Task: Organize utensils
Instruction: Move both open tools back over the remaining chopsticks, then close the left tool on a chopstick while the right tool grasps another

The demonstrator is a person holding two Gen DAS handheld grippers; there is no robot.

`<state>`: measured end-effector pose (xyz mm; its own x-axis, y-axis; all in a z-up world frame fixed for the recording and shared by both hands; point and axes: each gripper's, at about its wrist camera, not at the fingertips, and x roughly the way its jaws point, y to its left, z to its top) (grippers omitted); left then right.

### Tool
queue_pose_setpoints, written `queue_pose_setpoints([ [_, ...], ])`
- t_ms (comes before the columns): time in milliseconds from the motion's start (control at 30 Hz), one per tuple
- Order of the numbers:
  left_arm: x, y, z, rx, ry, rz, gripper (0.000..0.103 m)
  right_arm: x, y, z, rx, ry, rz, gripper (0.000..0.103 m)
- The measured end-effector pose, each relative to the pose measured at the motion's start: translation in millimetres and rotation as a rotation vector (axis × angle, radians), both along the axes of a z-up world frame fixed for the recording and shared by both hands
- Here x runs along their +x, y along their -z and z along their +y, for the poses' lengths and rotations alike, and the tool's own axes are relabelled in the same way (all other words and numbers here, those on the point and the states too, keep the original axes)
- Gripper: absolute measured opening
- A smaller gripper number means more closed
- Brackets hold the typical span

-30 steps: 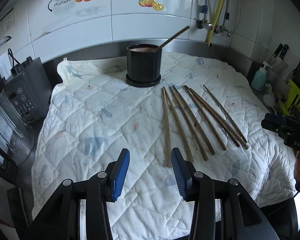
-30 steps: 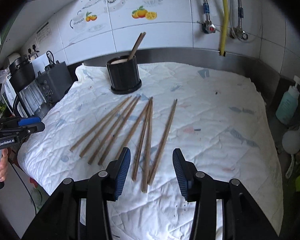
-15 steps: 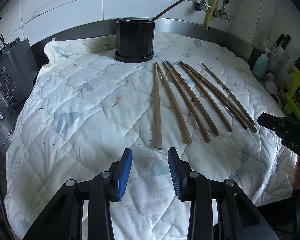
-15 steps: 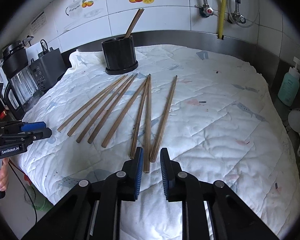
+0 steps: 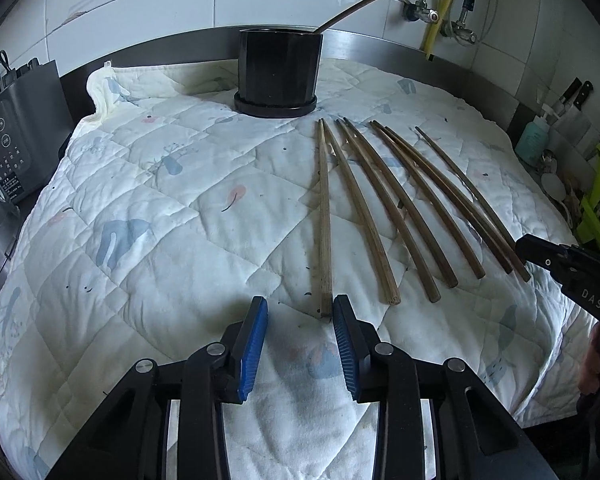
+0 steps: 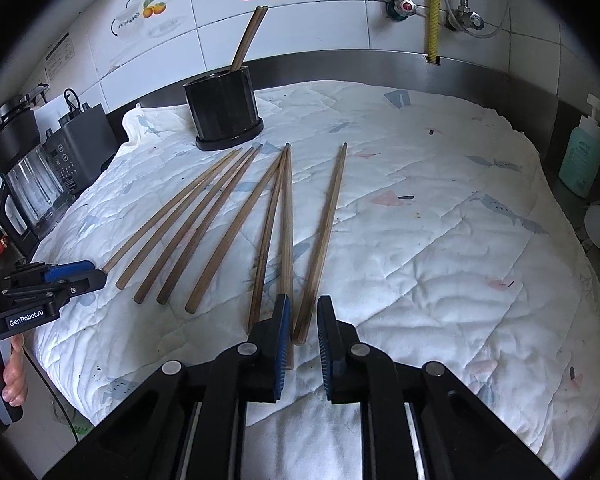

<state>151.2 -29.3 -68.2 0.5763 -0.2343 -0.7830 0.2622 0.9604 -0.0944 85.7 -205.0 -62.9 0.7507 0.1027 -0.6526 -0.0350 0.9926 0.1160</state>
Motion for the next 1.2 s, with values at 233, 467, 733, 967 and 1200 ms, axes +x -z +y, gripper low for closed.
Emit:
queue_pose_setpoints([
  [233,5,2,-12,0.01,0.008,-0.017,0.037,2,5,0,-0.002,0.002,-0.003,0.016],
  [467,6,6,-28,0.046,0.018,-0.052,0.035,7,6,1,0.002,0.009,-0.021,0.016],
  [733,11,6,-29,0.046,0.022,-0.061,0.02,11,9,-9,0.006,0.041,-0.017,0.015],
  [967,11,7,-30,0.058,0.017,-0.072,0.018,8,12,-1,-0.103,0.013,-0.031,0.014],
  [1200,13,9,-30,0.029,0.006,-0.086,0.018,7,16,4,-0.135,0.02,-0.067,0.014],
])
